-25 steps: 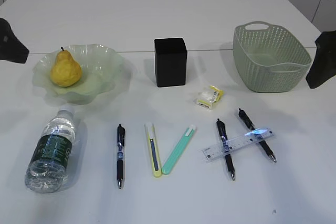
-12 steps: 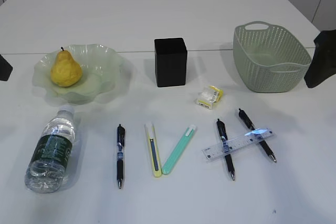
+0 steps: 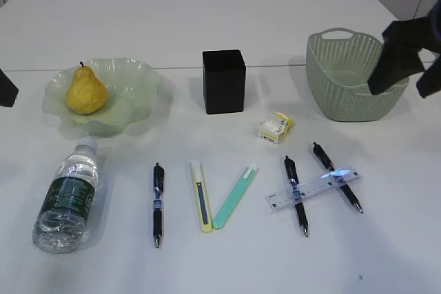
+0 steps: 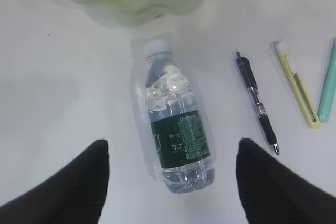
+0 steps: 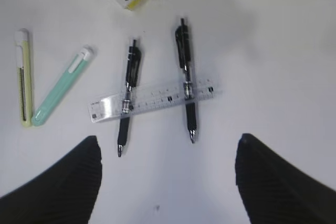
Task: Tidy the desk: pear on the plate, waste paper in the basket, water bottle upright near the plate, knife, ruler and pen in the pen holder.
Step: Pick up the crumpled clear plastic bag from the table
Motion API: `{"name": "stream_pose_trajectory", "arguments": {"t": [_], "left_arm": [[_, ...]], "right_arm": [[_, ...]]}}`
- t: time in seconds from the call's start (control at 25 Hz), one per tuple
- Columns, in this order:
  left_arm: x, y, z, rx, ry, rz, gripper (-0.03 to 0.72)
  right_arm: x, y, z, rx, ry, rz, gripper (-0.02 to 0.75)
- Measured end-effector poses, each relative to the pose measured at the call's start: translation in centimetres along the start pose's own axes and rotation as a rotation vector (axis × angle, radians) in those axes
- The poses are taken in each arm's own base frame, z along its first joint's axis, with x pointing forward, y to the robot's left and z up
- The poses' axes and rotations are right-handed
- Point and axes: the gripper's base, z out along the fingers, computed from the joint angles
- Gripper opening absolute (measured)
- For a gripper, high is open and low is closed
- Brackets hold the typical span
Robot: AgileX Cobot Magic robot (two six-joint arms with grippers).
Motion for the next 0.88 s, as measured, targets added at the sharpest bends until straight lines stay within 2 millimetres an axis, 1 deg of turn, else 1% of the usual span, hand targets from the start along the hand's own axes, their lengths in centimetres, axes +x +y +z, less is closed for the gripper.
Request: {"name": "stream_pose_trajectory", "arguments": {"t": [0.12,0.28,0.48,0.6,0.88], "left_arm": [[0.0,0.0,0.1,0.000,0.004,-0.007,0.530],[0.0,0.0,0.1,0.000,0.008,-0.007,0.530],[0.1,0.0,0.1,0.000,0.014,-0.007,0.530],[0.1,0.0,0.1,0.000,0.014,-0.007,0.530],[0.1,0.0,0.1,0.000,0.014,-0.007,0.529]], "right_arm": [[-2.1,1.8,1.3,0.002,0.004,-0.076,0.586],[-4.8,3.5,3.7,0.006,0.026,-0.142,0.585],[-7.6,4.0,7.5,0.017,0.058,-0.171,0.587],[-8.6,4.0,9.8,0.018,0.100,-0.189,0.587],[-9.8,3.7,14.5,0.017,0.170,-0.202,0.586]]}}
